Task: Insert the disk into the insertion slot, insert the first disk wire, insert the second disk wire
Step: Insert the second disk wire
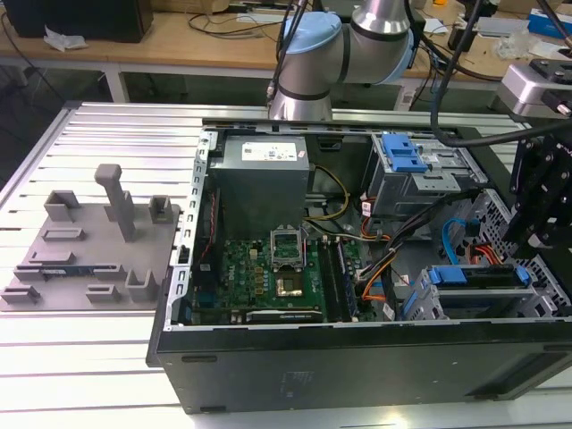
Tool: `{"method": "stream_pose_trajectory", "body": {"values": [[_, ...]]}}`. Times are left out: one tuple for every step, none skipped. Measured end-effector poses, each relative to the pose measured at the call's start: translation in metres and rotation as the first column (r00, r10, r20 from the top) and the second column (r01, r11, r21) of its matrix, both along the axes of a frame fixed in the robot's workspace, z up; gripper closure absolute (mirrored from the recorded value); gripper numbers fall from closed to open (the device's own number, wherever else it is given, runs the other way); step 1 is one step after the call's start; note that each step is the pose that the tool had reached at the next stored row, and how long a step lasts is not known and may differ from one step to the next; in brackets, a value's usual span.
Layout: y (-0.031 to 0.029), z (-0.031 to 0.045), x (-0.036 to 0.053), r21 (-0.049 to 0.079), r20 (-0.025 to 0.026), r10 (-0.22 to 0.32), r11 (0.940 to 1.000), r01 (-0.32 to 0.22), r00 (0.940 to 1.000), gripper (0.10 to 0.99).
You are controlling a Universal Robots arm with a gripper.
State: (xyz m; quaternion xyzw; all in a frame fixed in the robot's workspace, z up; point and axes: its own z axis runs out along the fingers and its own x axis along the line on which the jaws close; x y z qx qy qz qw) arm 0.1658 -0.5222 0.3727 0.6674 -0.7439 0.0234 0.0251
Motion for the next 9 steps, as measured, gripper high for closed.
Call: {"method": "stream_pose_trajectory", "body": {"values": [[0.0, 0.0, 0.0, 0.0, 0.0, 0.0, 1.0, 0.0, 1.0, 0.784], [0.0, 0.0, 0.0, 0.0, 0.0, 0.0, 1.0, 0.0, 1.0, 0.784], [0.0, 0.0, 0.0, 0.0, 0.0001, 0.0, 1.0, 0.0, 1.0, 0.784], [0.0, 0.0, 0.0, 0.0, 0.0002, 0.0, 1.0, 0.0, 1.0, 0.784], [0.0, 0.0, 0.0, 0.0, 0.0002, 0.0, 1.0, 0.0, 1.0, 0.784], [0.0004, 0.0, 0.0, 0.0, 0.0003, 0.0, 1.0, 0.0, 1.0, 0.784], [0.0058, 0.0001, -0.0001, -0.021, 0.0001, 0.0, 0.9998, 0.0, 1.0, 0.784], [0.0161, 0.0002, 0.0, -0.053, 0.0001, 0.0, 0.9986, 0.0, 1.0, 0.784], [0.0217, 0.0002, 0.0, -0.075, 0.0001, 0.0, 0.9972, 0.0, 1.0, 0.784]]}}
